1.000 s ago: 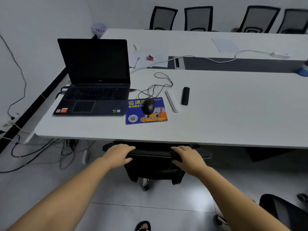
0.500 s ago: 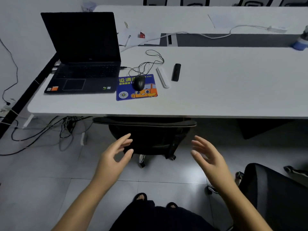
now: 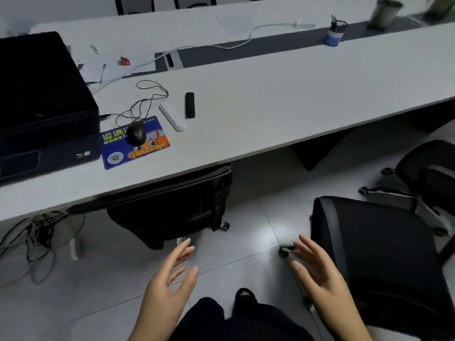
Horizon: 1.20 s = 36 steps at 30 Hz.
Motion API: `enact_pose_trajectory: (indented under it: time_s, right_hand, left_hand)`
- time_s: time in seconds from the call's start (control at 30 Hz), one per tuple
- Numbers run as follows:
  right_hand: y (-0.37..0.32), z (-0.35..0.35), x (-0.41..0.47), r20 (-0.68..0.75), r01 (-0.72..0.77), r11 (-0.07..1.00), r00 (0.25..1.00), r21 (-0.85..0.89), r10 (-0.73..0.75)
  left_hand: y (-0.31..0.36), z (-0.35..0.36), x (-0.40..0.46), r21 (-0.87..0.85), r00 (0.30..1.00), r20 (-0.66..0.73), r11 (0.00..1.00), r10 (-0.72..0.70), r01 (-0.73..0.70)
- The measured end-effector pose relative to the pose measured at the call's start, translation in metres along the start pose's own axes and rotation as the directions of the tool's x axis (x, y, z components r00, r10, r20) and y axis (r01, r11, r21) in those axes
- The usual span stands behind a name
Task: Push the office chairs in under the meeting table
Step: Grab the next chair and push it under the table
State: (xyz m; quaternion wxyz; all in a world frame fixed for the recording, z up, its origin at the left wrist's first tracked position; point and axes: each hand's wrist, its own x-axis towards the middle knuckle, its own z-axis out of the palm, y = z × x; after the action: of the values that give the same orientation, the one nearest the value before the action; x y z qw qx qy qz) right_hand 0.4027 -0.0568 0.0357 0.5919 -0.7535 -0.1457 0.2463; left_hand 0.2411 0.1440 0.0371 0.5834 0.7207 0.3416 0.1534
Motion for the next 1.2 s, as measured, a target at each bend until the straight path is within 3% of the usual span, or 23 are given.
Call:
enact_pose_trajectory:
  time_s: [0.23,0.5,0.7,0.83,1.2]
  right_hand:
    - [0.012,0.014,-0.078,-0.338,-0.056,0.997,0.939,0.047,0.069]
    - [0.025,0.049,-0.185,-0.606,-0.152,0.961,0.750,0.230,0.264]
    - [0.042,0.039,-0.246,-0.718,-0.127,0.952,0.631,0.279,0.294]
    - [0.063,0.009,-0.284,-0.762,-0.095,0.956,0.584,0.279,0.281]
    - [0.115,-0.148,-0.420,-0.791,-0.081,0.968,0.564,0.236,0.240]
  left_hand:
    - [0.002,-0.008,0.006,0.070,0.960,0.270,0.993,0.073,-0.095]
    - [-0.006,-0.008,-0.022,0.111,0.819,0.564,0.973,0.105,-0.201]
    - [0.001,0.025,-0.052,0.092,0.704,0.695,0.954,0.143,-0.284]
    - [0.006,0.066,-0.088,0.033,0.669,0.721,0.955,0.182,-0.296]
    - [0.004,0.199,-0.248,-0.039,0.625,0.751,0.960,0.212,-0.278]
